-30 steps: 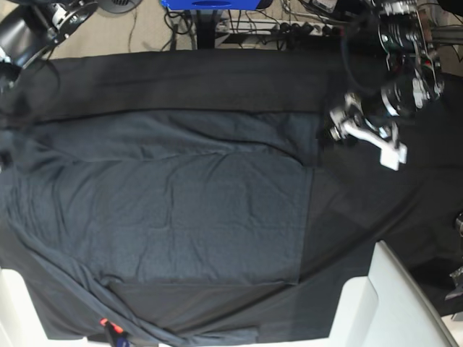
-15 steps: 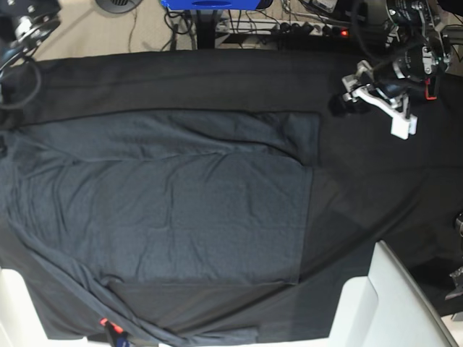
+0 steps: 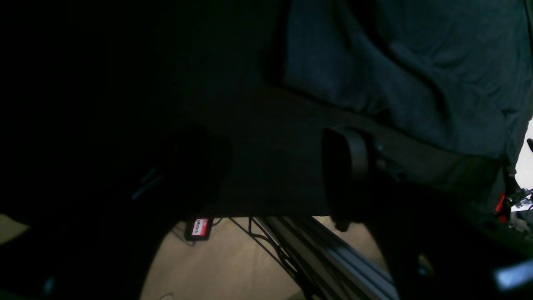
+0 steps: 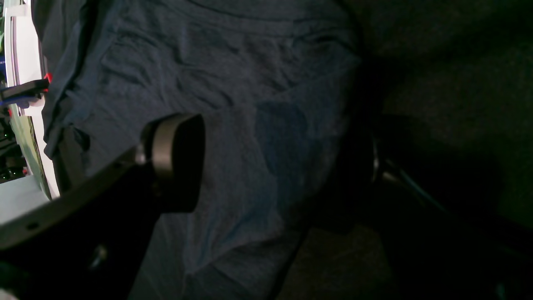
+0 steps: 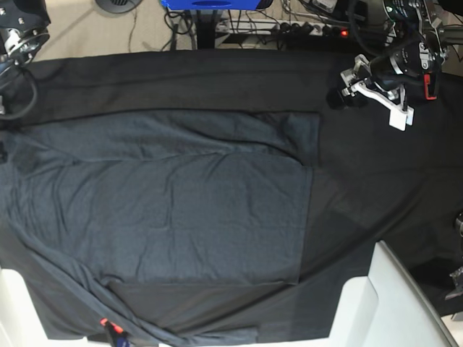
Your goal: Fold the T-shirt properly
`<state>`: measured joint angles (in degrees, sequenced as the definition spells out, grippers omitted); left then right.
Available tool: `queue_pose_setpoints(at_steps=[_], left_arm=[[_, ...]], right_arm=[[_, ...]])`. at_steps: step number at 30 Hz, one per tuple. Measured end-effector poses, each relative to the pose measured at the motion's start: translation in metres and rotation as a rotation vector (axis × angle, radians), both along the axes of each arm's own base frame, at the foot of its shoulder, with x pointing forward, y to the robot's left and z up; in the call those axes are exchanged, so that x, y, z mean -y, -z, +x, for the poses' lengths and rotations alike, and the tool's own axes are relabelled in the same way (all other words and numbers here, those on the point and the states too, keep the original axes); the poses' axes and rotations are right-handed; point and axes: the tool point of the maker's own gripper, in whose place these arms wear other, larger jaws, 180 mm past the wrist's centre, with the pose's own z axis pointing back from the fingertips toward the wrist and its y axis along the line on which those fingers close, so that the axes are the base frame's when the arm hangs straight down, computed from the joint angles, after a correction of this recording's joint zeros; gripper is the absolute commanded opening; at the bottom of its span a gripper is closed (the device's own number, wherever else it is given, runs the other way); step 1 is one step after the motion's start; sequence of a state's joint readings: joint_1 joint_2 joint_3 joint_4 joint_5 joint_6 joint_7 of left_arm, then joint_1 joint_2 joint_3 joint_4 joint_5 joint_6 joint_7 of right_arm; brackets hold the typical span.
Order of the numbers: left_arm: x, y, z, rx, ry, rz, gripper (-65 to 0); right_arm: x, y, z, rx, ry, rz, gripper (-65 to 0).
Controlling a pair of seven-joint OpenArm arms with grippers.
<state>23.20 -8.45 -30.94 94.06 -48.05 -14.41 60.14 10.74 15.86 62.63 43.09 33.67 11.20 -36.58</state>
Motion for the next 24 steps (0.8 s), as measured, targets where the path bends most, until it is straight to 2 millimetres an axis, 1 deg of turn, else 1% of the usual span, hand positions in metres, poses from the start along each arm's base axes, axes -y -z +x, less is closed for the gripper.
queue_pose_setpoints(at_steps=[2,4,5,7,8,11,13,15,18,20,24], left_arm=[[-0.003,0.001,0.002,0.016,-0.019,0.004,-23.9],[-0.008,0.001,0.004,0.048,-0.053,0.014,-23.9],[-0.011,0.003,0.004,0.056,-0.071,0.019,-23.9],[-0.012,0.007,-0.001,0.048,-0.078,0.022,-23.7],[-0.012,0.008,-0.002,0.047,-0.082,0.019,-23.7],[-0.01,0.016,0.001,0.041,-0.109,-0.005,-23.7],[-0.007,0.021,0.005,0.035,-0.113,-0.02,-23.7],[0.001,0.025,0.009,0.033,-0.095,-0.03,-23.7],[0.02,0.029,0.015,0.029,-0.06,-0.063,-23.7],[0.027,0.031,0.021,0.029,-0.049,-0.08,-23.9],[0.027,0.039,0.031,0.024,-0.069,-0.104,-24.0]], right_arm=[[-0.001,0.001,0.0,-0.003,-0.002,0.001,-32.0],[-0.004,0.003,-0.002,-0.012,-0.006,0.014,-42.3],[-0.006,0.005,-0.003,-0.02,-0.012,0.02,-49.4],[-0.013,0.012,-0.004,-0.029,-0.016,0.046,-61.2],[-0.016,0.014,-0.004,-0.025,-0.012,0.059,-65.0],[-0.021,0.016,0.001,-0.015,-0.012,0.083,-63.2],[-0.023,0.016,0.003,-0.013,-0.013,0.09,-64.5],[-0.024,0.016,0.003,-0.012,-0.014,0.091,-64.5],[-0.024,0.016,0.003,-0.013,-0.016,0.091,-64.5],[-0.024,0.016,0.003,-0.015,-0.019,0.095,-64.5],[-0.026,0.016,0.002,-0.02,-0.029,0.106,-64.5]])
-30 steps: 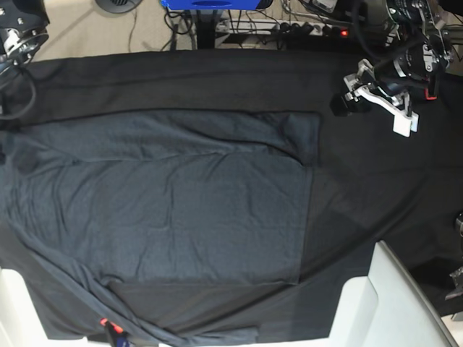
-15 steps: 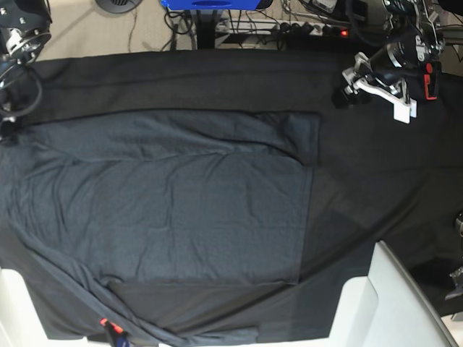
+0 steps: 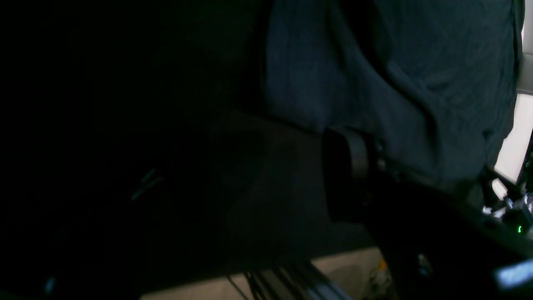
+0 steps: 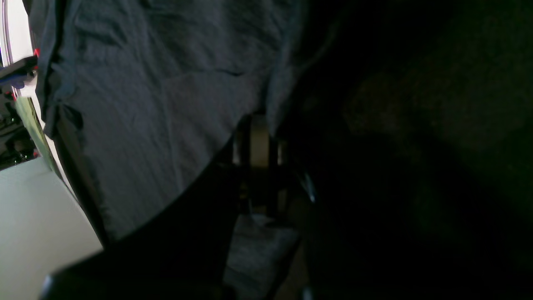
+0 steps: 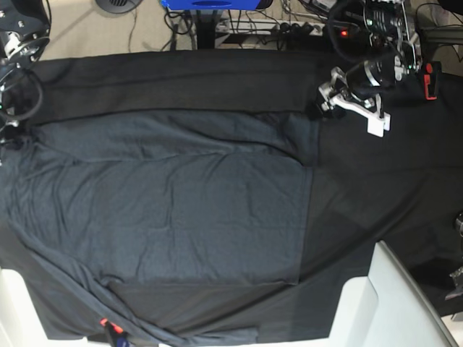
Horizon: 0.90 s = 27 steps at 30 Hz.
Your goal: Fold the T-shirt properly
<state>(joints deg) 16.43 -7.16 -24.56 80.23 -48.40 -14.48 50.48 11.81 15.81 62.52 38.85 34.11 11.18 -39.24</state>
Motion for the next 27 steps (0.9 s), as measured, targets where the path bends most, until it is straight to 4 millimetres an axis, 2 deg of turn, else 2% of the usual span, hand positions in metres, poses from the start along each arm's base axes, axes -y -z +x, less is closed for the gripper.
queue_pose_setpoints(at_steps=[4,8,11,12,13,14,16,19,22,24,27], left_arm=[[0.003,0.002,0.019,0.041,-0.033,-0.017,-24.2],[0.027,0.007,0.035,0.057,0.017,-0.051,-24.5],[0.038,0.012,0.044,0.102,0.002,-0.058,-25.2],[0.04,0.013,0.044,0.112,-0.005,-0.064,-27.3],[0.039,0.014,0.043,0.119,-0.011,-0.067,-32.7],[0.038,0.017,0.042,0.112,-0.014,-0.062,-41.6],[0.039,0.025,0.036,0.07,-0.012,-0.062,-65.0],[0.045,0.026,0.032,0.06,-0.007,-0.077,-65.0],[0.044,0.019,0.031,0.047,0.036,-0.055,-65.0],[0.041,0.01,0.023,0.008,0.085,-0.043,-65.0],[0.024,-0.007,0.021,0.011,0.084,-0.023,-65.0]], right_arm=[[0.0,0.0,-0.001,-0.001,-0.002,0.001,-64.5],[0.0,0.0,-0.001,-0.002,-0.002,0.001,-64.5],[-0.001,0.0,-0.001,-0.002,-0.004,0.004,-64.5],[-0.001,0.0,-0.001,-0.003,-0.004,0.004,-64.5],[-0.001,0.0,-0.001,-0.003,-0.004,0.004,-64.7],[-0.001,0.0,-0.001,-0.003,-0.004,0.004,-64.7],[-0.001,0.0,-0.001,-0.003,-0.004,0.004,-64.7],[-0.001,0.0,-0.001,-0.004,-0.007,0.003,-64.7],[0.001,-0.003,-0.001,-0.005,-0.011,-0.011,-64.8],[0.005,-0.007,-0.006,-0.029,-0.026,-0.05,-64.8],[0.017,-0.015,-0.018,-0.05,-0.031,-0.098,-64.8]])
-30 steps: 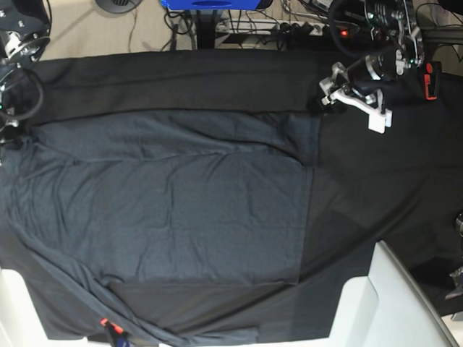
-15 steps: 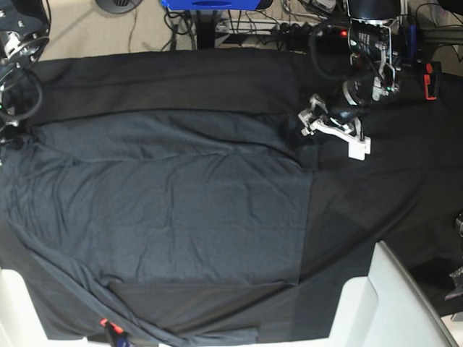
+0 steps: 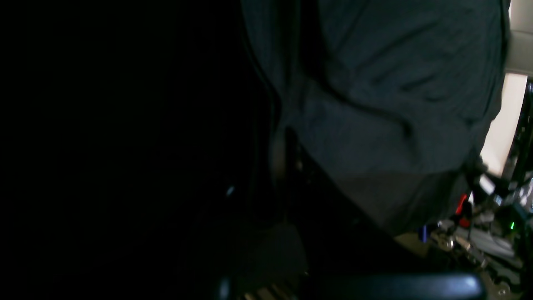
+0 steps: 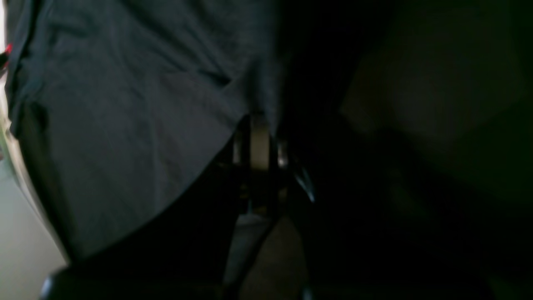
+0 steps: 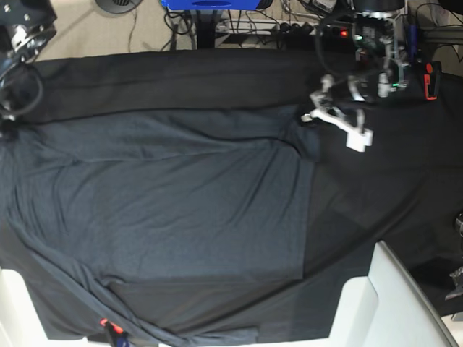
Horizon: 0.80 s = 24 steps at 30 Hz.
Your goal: Fold the T-shirt properly
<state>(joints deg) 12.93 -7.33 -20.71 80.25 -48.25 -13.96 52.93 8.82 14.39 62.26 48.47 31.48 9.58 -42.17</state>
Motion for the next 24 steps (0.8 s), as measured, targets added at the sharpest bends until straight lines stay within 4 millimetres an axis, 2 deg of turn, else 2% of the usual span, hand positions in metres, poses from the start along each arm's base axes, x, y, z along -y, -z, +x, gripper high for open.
queue_pose_setpoints(at_steps=[3,7,12,18,24], left_arm=[[-0.012,-0.012,0.002,0.015,-0.003,0.018,-65.0],[-0.01,-0.009,-0.008,-0.01,0.008,0.017,-65.0],[-0.01,-0.004,-0.022,-0.041,0.014,0.018,-65.0],[-0.008,-0.017,-0.029,-0.009,0.045,0.049,-65.0],[-0.013,-0.02,-0.033,-0.008,0.062,0.071,-65.0]], right_arm=[[0.003,-0.012,0.003,0.004,-0.024,-0.005,-64.8],[0.002,-0.021,0.01,0.021,-0.046,0.002,-64.8],[0.003,-0.016,-0.01,-0.018,-0.051,-0.017,-64.8],[0.008,-0.023,-0.024,-0.025,-0.055,-0.063,-64.8],[-0.001,-0.019,-0.041,-0.049,-0.062,-0.084,-64.8]])
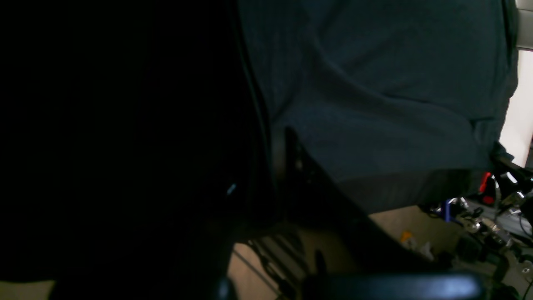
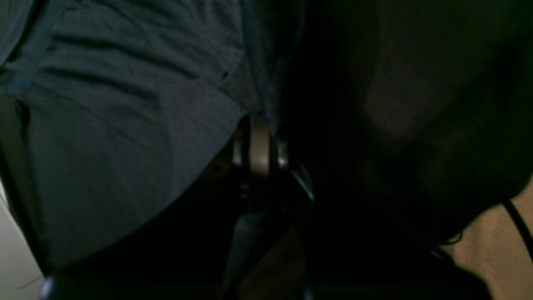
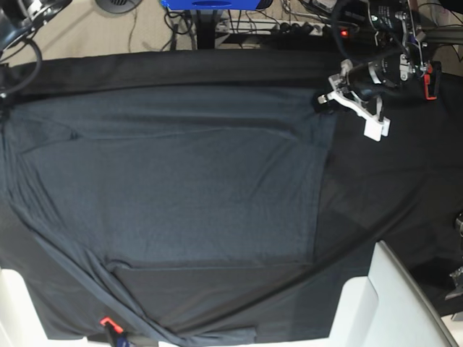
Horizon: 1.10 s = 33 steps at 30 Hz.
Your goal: Fold the T-shirt properly
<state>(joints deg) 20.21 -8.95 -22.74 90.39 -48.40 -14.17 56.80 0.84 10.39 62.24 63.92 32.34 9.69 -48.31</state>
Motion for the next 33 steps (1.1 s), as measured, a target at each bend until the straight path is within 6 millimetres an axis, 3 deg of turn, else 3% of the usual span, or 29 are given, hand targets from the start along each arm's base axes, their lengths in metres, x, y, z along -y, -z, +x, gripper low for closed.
queue_pose_setpoints(at_steps=[6,12,19,25,33], left_arm=[[-0.001,0.005,-0.014,-0.029,0.005,0.003,-65.0],[-0.01,0.006,-0.02,-0.043,0.019,0.032,-65.0],[-0.015,0.006,-0.022,-0.047,0.021,0.043,-65.0],[-0.025,0.022,-0.046,-0.123,0.06,0.15,-65.0],[-0.026,0.021,-0.043,-0.116,0.058,0.154,-65.0]], right_arm=[[0.001,-0.002,-0.015,-0.024,-0.011,-0.014,-64.8],[-0.012,0.001,-0.04,-0.062,-0.025,-0.026,-64.8],[-0.03,0.005,-0.052,-0.072,-0.023,-0.024,-64.8],[-0.031,-0.007,-0.059,-0.068,-0.032,-0.066,-64.8],[-0.035,-0.004,-0.065,-0.079,-0.029,-0.062,-64.8]])
